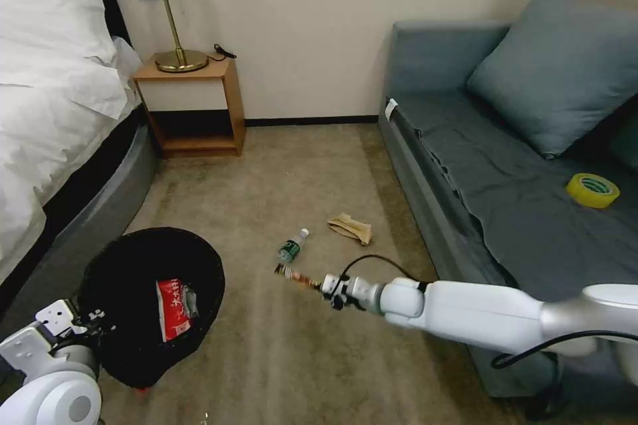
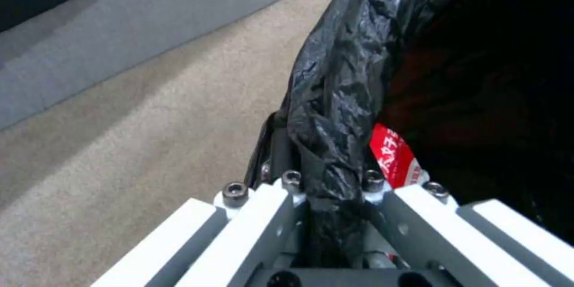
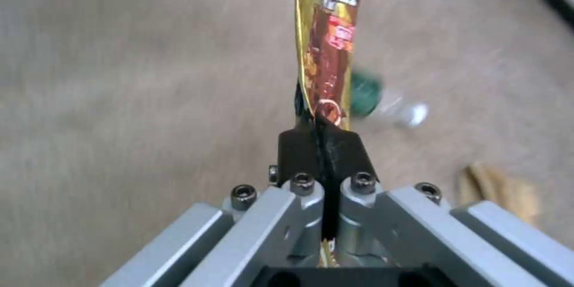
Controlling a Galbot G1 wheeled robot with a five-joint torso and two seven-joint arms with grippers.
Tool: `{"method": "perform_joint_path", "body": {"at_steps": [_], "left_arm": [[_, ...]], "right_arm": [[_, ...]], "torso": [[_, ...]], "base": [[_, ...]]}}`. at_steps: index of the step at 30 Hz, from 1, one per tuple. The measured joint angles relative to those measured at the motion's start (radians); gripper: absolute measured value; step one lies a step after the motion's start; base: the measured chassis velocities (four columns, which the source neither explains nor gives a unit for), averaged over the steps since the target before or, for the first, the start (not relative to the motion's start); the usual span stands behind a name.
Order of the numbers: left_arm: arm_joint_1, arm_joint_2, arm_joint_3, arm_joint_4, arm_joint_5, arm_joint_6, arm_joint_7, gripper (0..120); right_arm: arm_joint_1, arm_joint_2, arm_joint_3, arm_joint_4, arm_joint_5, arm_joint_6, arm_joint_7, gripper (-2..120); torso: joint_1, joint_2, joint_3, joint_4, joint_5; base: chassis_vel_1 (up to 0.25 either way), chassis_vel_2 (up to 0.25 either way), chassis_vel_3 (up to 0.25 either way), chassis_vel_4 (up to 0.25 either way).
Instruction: Pick up the trash bin, then pick up the garbage on the floor and place it into the trash bin.
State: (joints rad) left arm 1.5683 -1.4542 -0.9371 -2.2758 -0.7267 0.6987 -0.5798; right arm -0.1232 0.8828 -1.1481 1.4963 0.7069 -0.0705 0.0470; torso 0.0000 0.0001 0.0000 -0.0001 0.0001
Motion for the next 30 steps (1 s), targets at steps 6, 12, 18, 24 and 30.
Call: {"method": "perform_joint_path", "body": {"at_steps": [6, 12, 18, 24, 30], "left_arm": [[-0.004, -0.007, 0.024, 0.003, 0.014, -0.002, 0.000, 1], [-0.004, -0.014, 0.044, 0.012, 0.026, -0.008, 0.000, 1], [-0.005, -0.019, 0.056, 0.013, 0.032, -0.009, -0.001, 1], [-0.003, -0.021, 0.059, 0.011, 0.037, -0.012, -0.001, 1], [-0.004, -0.026, 0.065, 0.011, 0.043, -0.013, -0.001, 1]], "right_arm": [[-0.013, -0.063, 0.185, 0.285, 0.132, -0.067, 0.022, 0], [-0.013, -0.016, 0.239, 0.422, 0.230, -0.108, 0.082, 0], [0.007, 0.134, 0.186, 0.429, 0.307, -0.126, 0.155, 0], [-0.004, 0.323, 0.097, 0.323, 0.297, -0.122, 0.203, 0], [-0.021, 0.389, 0.051, 0.236, 0.246, -0.105, 0.244, 0]], "torso": [[0.000, 0.000, 0.000, 0.0000, 0.0000], [0.000, 0.000, 0.000, 0.0001, -0.0003], [0.000, 0.000, 0.000, 0.0001, -0.0002], [0.000, 0.000, 0.000, 0.0005, -0.0004], [0.000, 0.000, 0.000, 0.0003, -0.0004]], "base": [[0.000, 0.000, 0.000, 0.000], [0.000, 0.000, 0.000, 0.000], [0.000, 0.000, 0.000, 0.000], [0.000, 0.000, 0.000, 0.000], [0.000, 0.000, 0.000, 0.000]]}}
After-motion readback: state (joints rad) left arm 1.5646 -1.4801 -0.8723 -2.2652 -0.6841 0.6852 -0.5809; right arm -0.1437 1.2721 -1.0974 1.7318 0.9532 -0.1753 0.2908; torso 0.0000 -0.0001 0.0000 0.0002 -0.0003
